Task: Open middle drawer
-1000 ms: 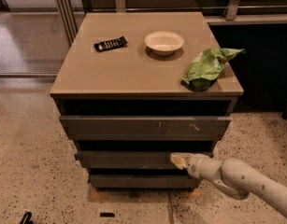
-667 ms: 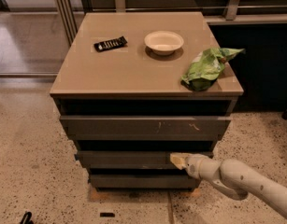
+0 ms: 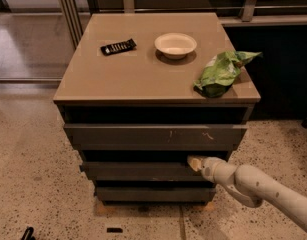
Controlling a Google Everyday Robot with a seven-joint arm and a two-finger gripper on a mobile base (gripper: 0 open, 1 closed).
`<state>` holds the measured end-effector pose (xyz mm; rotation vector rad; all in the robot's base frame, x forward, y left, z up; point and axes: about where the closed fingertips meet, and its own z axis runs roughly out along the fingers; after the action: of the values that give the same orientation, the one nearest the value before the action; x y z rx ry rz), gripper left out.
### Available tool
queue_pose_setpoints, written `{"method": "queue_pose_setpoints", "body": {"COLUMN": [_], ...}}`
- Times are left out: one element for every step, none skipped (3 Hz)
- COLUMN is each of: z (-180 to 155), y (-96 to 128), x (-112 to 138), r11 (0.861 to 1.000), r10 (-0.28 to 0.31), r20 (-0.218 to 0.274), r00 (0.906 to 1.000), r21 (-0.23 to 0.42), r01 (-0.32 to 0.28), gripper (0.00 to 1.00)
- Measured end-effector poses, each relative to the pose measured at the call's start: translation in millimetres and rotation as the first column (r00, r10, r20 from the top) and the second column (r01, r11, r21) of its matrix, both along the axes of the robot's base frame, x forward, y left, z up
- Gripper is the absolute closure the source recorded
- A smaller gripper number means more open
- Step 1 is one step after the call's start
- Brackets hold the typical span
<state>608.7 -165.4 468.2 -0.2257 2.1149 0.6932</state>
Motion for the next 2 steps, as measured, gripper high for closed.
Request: {"method": "queue_pose_setpoints", "body": {"z": [0, -18], "y": [0, 5], "x": [0, 9], "r11": [1.000, 0.999], "r10": [-0.001, -0.016], "r20": [0.000, -0.070], "r00": [1.0000, 0.9974], "r21": [0.000, -0.049], "r01": [0.001, 0.013], "gripper": [1.00, 1.00]}}
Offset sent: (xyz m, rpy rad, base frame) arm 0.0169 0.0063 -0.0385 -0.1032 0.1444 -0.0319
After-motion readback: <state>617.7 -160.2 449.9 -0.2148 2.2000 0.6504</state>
